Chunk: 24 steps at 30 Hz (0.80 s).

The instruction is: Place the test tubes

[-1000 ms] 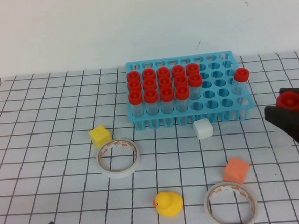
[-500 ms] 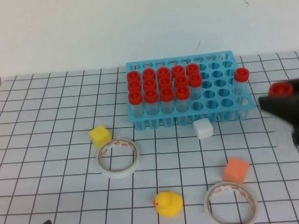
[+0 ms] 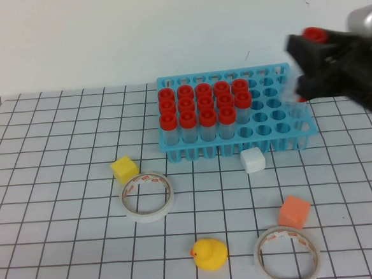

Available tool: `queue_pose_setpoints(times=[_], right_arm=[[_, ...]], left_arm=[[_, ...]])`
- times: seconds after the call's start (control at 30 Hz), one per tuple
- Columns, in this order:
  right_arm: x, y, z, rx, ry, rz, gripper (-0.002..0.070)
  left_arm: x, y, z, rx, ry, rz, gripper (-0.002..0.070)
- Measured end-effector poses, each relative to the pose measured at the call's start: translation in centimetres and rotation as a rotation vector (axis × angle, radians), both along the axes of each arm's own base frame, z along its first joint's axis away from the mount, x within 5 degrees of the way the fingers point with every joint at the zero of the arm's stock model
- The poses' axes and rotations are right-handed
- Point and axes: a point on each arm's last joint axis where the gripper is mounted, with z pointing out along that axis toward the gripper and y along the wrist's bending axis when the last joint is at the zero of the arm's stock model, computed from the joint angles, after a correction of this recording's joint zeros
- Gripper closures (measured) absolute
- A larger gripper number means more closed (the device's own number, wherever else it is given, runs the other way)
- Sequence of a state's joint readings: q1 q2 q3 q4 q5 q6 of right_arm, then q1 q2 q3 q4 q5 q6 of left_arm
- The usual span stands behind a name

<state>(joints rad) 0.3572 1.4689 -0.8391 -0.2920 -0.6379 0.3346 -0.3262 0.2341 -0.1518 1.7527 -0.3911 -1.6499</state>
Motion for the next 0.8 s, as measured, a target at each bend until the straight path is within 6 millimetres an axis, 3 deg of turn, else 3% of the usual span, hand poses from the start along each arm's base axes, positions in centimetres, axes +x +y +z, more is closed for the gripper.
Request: queue_pose_setpoints(times=[0.1,0.27,0.53,0.8], right_arm=[[1.4,1.3,-1.9,0.019,-0.057,0.073,0.0401],[4.1,2.6,-4.7,-0.04,0.001,0.103,0.0401],[6.5,3.5,-5.6,-0.101,0.033,0.11,0.0402],[6.9,4.2,-7.5,-0.132,0.046,0.165,0.0402]], left_arm=[[0.0,0.0,0.0,0.0,0.001,-0.006,0.0676],[-0.1,-0.1,0.0,0.002,0.001,-0.01,0.0676],[-0.1,-0.1,0.0,0.002,0.002,-0.012,0.0676],[-0.1,-0.1,0.0,0.002,0.002,-0.012,0.0676]])
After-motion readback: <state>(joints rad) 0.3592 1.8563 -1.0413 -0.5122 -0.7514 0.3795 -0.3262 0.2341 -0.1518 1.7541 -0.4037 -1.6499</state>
